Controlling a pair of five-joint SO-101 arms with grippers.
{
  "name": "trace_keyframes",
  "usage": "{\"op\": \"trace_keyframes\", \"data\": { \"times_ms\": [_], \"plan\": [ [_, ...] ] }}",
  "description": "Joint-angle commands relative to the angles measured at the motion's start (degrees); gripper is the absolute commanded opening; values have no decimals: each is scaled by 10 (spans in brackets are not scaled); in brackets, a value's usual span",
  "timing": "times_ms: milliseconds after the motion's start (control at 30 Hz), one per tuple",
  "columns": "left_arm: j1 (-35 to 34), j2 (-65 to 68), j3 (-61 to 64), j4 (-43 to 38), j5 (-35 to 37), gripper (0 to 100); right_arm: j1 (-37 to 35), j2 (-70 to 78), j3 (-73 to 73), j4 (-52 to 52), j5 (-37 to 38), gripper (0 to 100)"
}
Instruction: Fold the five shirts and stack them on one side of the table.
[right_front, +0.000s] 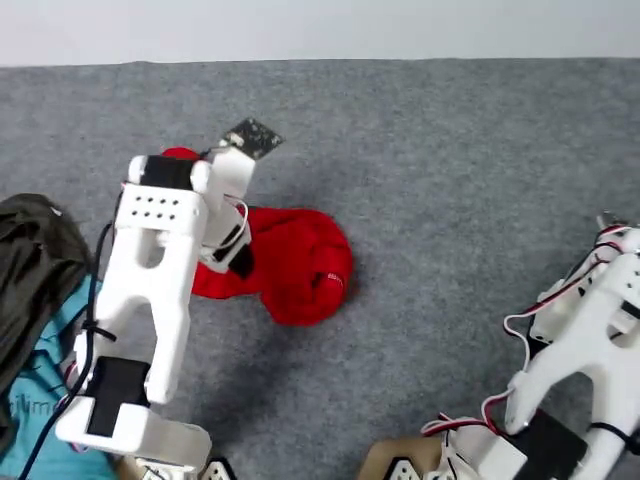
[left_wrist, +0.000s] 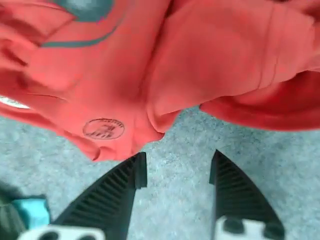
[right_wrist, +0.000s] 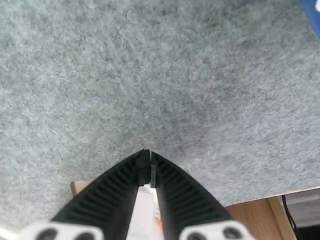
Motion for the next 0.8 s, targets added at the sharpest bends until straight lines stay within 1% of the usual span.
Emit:
{"op": "trace_keyframes", "data": {
  "times_ms": [0,200,367,533,600,667,767],
  "plan": [
    [12,-23,60,-65,-7,215,4,-19,18,20,-2,9],
    [4,-22,130,-171,-5,215,4,-23,46,19,-1,9],
    [3,-7,162,-222,-5,213,4,-22,44,3,-1,9],
    [1,97,137,-226,-4,209,3,-22,44,3,-1,9],
    [-6,132,109,-222,14,197,3,-23,44,3,0,9],
    [-15,151,65,-204,22,160,3,-23,44,3,4,9],
    [-17,163,15,-182,21,65,3,-23,44,3,39,9]
  ]
}}
